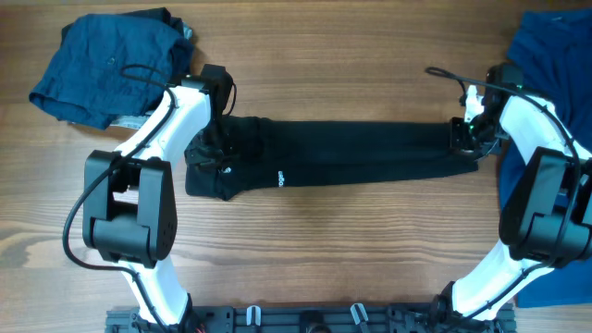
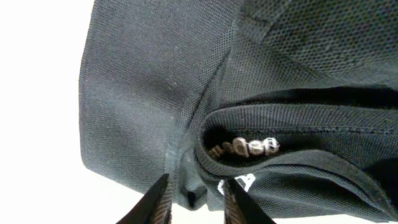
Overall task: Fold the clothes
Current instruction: 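Release the shirt and press the folded edge flat with both grippers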
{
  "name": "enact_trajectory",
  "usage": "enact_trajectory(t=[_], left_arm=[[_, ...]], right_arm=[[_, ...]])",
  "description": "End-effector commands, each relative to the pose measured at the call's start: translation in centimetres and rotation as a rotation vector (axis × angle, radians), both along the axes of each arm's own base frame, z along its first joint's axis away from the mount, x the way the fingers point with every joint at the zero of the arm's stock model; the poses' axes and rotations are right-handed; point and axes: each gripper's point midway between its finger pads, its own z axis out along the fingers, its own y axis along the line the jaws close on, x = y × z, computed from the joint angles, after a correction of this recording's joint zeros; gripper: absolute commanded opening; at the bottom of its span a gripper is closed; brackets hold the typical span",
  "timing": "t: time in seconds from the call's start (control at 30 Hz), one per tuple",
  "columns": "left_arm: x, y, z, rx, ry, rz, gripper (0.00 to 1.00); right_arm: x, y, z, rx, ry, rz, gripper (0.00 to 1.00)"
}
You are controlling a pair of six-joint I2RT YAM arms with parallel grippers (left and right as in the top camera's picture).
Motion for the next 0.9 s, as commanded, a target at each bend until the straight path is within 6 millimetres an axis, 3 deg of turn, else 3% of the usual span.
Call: enact_trajectory(t=[0.0,0.07,0.17,0.27,0.33,0.37,0.43,0.47,0.63,0.7,0.87], left_arm=[[-0.1,0.6,-0.2,0.021,0.004,0.005,0.29],[0.5,0.5,0.7,0.023,-0.011,0.004,0.27],[2.4,0.1,3.6,0.012,-0.062,0.005,0.26],[4.4,-0.3,6.3,-0.006,-0.137,0.005,0.29],[5.8,-0.8,7.3,-0.028,-0.195,0.007,0.30],[6.7,-1.2,7.3,-0.050,-0.228,0.008,0.26],[7.9,-2.5,7.3,-0.119,-0.269,0.009,0.12],[8.6,-3.6,7.3,-0.174,-0.293,0.006,0.08],[11.4,-6.9,6.7,-0.288,-0.381,-0.033,0.06],[11.8,-7.9,6.0,-0.294,-0.387,-0.051,0.06],[12.1,-9.8,4.3,-0.301,-0.380,-0.090,0.07]], right_arm=[[4.0,-0.3,5.2,0.029,-0.134,0.001,0.54],[5.2,0.3,8.1,0.066,-0.174,0.011,0.68],[5.3,1.8,11.2,0.132,-0.182,0.033,0.70],[3.8,2.6,11.3,0.154,-0.124,0.031,0.70],[3.2,3.3,10.9,0.192,-0.098,0.032,0.68],[3.0,3.9,10.6,0.224,-0.094,0.039,0.54],[3.0,5.1,10.2,0.268,-0.096,0.074,0.17],[3.0,5.8,9.7,0.286,-0.097,0.092,0.06],[3.3,9.2,6.1,0.356,-0.128,0.152,0.04],[2.9,10.6,4.3,0.380,-0.135,0.179,0.04],[3.3,12.2,2.1,0.370,-0.188,0.235,0.04]])
